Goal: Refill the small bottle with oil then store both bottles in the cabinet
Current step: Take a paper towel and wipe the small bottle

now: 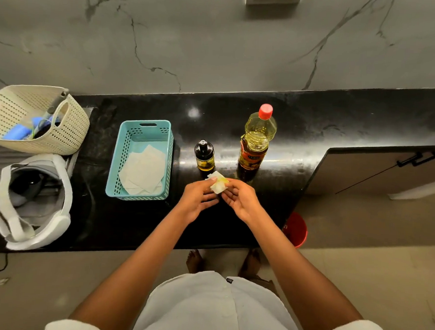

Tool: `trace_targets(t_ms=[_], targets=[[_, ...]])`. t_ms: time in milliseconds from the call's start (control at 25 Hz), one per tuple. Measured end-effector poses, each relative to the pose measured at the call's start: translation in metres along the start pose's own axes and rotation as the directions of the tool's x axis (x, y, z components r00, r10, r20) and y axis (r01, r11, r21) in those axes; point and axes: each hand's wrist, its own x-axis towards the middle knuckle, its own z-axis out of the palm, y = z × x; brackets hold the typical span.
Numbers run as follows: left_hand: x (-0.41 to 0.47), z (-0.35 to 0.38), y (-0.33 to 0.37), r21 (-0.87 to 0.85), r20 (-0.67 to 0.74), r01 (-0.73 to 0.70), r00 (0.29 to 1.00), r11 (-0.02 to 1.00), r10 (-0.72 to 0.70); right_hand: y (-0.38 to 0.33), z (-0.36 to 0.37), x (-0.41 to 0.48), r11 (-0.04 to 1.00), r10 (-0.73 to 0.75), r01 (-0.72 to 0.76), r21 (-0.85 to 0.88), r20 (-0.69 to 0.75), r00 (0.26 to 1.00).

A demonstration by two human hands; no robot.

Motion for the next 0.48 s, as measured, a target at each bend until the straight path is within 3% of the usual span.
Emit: trace_targets(t_ms=[80,240,360,480], targets=[[-0.002,0.008,-0.003,-0.112,0.054,0.024,0.998,0.993,-0.018,0.004,-0.008,-0.003,0.992,-0.051,0.054,-0.116,0.028,0.998],[0.004,0.017,-0.007,-0.101,0.003,-0.029,1.0,0.994,0.029,0.001,-0.022,-0.003,0.952,-0.162,0.164,-0.258,0.029,0.986],[0.001,0.022,-0.01,-0.112,0.016,-0.013,1.0,0.994,0.015,-0.004,-0.034,-0.007,0.922,-0.223,0.248,-0.297,0.115,0.968],[-0.001,0.019,-0.012,-0.225,0.073,0.076,0.995,0.971,-0.061,-0.008,-0.044,-0.008,0.865,-0.275,0.304,-0.4,0.128,0.953]])
